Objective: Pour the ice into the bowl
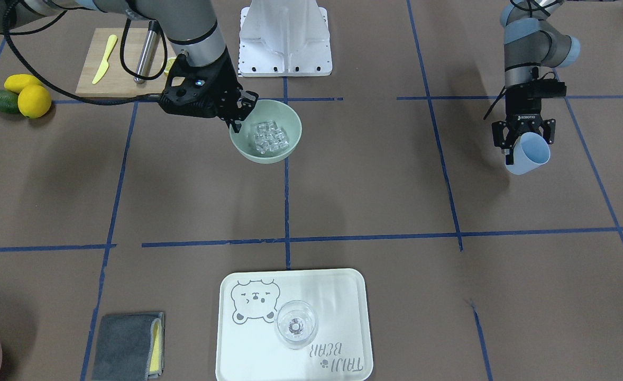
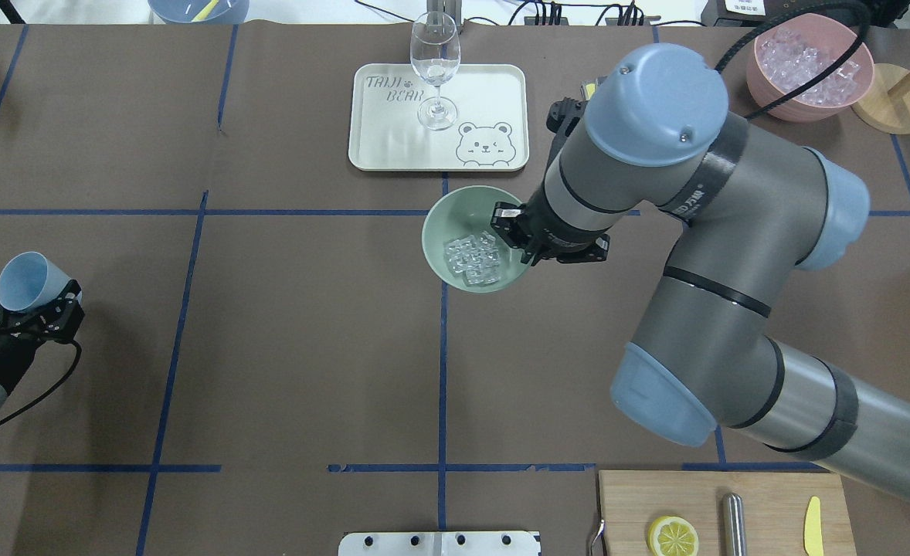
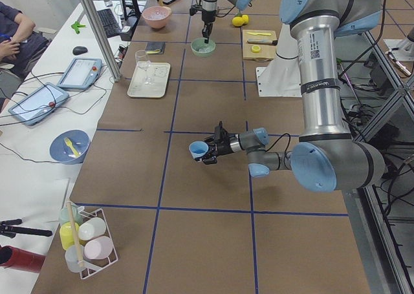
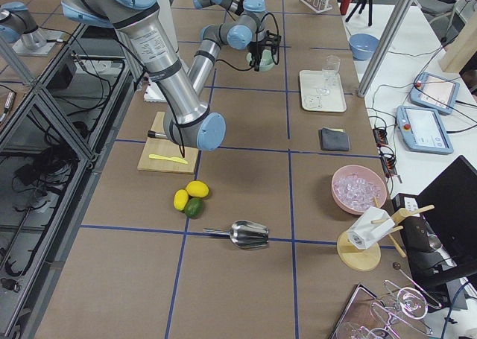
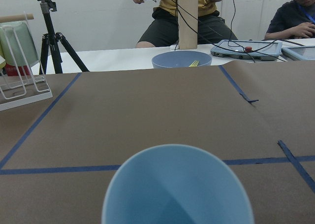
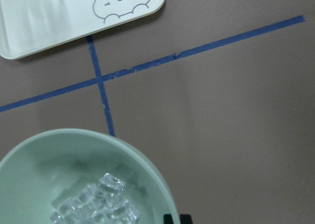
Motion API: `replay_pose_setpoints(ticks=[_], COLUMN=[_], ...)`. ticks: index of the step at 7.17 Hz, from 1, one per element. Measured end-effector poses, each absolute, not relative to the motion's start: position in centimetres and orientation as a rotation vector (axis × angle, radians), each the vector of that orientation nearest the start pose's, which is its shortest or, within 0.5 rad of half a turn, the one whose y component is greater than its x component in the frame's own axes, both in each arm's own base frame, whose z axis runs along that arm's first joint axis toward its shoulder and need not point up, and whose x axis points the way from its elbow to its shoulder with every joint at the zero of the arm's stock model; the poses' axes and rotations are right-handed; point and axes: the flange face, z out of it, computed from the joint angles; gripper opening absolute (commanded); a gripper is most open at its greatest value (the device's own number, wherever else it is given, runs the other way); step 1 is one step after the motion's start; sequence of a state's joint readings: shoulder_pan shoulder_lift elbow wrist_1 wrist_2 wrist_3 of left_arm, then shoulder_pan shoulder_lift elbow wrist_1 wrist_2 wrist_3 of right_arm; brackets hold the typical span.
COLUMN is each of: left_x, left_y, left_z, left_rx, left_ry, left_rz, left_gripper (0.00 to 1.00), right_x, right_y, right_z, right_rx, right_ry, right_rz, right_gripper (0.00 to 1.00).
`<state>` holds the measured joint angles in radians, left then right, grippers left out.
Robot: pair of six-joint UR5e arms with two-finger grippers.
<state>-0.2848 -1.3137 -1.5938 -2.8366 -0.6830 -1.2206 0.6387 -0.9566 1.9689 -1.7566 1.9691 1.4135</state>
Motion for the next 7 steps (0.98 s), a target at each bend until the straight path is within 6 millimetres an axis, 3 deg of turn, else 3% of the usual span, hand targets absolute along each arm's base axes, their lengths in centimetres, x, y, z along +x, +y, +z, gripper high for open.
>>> replay_pose_setpoints(ticks=[2,3,5,7], left_x=[30.6,30.6,30.6,30.6], left_y=[-30.7,-30.6,-30.5,-30.4], left_z=[61.2,61.4,61.9,62.5], left_rx=[1.058,1.056,1.052,1.049], left_ry=[0.663,0.664,0.657,0.647], left_rz=[-0.392,-0.389,-0.381,-0.371], left_gripper=[0.00,0.09,0.65,1.00], right_x=[-40.2,-39.9,-39.0,-36.9], right_y=[-42.7,-42.8,-43.0,-42.3], right_z=[18.9,19.2,20.2,22.6], right_rx=[-0.020,-0.018,-0.012,0.006], right_ry=[-0.873,-0.869,-0.859,-0.837], right_rz=[0.273,0.275,0.271,0.234], right_gripper=[0.00,0.00,0.00,0.00])
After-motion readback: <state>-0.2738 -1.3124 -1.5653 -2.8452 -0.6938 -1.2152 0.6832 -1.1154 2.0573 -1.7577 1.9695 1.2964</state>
